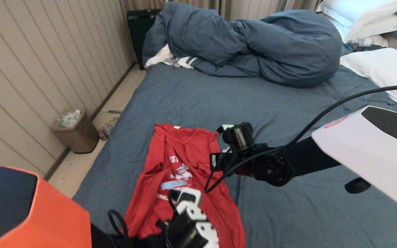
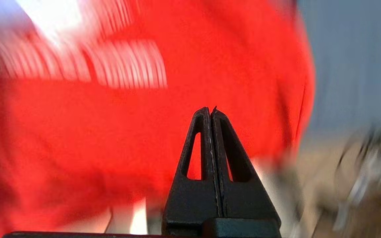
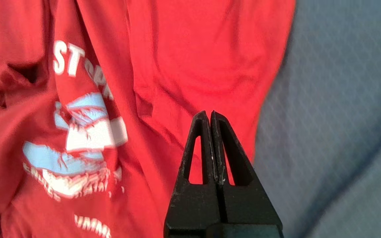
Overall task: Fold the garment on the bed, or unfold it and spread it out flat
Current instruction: Unford the red T-shirt
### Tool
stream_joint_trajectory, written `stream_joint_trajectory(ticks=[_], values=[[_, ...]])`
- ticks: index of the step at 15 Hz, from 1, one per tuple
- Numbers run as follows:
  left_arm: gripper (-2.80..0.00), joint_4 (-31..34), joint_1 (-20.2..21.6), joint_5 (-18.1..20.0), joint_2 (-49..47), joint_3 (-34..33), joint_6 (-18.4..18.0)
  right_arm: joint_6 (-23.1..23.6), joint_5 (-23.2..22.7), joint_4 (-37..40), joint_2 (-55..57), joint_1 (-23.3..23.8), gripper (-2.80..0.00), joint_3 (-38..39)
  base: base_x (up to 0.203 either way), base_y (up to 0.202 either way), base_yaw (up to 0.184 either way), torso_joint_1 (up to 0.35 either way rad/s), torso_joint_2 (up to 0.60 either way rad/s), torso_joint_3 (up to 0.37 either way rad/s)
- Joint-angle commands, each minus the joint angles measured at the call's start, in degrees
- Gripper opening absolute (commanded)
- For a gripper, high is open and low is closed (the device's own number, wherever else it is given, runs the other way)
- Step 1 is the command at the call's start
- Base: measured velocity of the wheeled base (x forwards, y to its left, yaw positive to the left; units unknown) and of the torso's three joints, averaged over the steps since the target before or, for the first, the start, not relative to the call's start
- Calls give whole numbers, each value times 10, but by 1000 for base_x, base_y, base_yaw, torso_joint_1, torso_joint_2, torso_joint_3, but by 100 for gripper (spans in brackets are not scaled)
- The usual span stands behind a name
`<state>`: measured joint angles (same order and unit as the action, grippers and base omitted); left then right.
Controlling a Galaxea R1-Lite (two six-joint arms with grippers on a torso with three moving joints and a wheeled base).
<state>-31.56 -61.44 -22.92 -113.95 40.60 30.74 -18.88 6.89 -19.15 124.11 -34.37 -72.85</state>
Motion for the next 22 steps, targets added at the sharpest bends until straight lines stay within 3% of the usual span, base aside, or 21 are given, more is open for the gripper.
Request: stream_joint_trajectory(ticks=[1,6,9,13,17,22], values=[[-280,-1,59,2,-5,60,-5,-1,1,-1,-1,-1,-280,1,0,0,0,0,0,0],[-280,5,235,9,-98,237,-53,0,4,-3,-11,2,-280,-9,0,0,0,0,0,0],[-280,25,305,9,-121,301,-70,15,8,1,-34,17,-280,-47,0,0,0,0,0,0],[-280,29,332,10,-159,357,-89,50,7,50,-58,38,-280,-108,0,0,0,0,0,0],[-280,67,332,14,-204,420,-100,55,7,53,-55,43,-280,-109,0,0,0,0,0,0],[-280,60,358,19,-224,400,-96,57,6,52,-48,56,-280,-118,0,0,0,0,0,0]])
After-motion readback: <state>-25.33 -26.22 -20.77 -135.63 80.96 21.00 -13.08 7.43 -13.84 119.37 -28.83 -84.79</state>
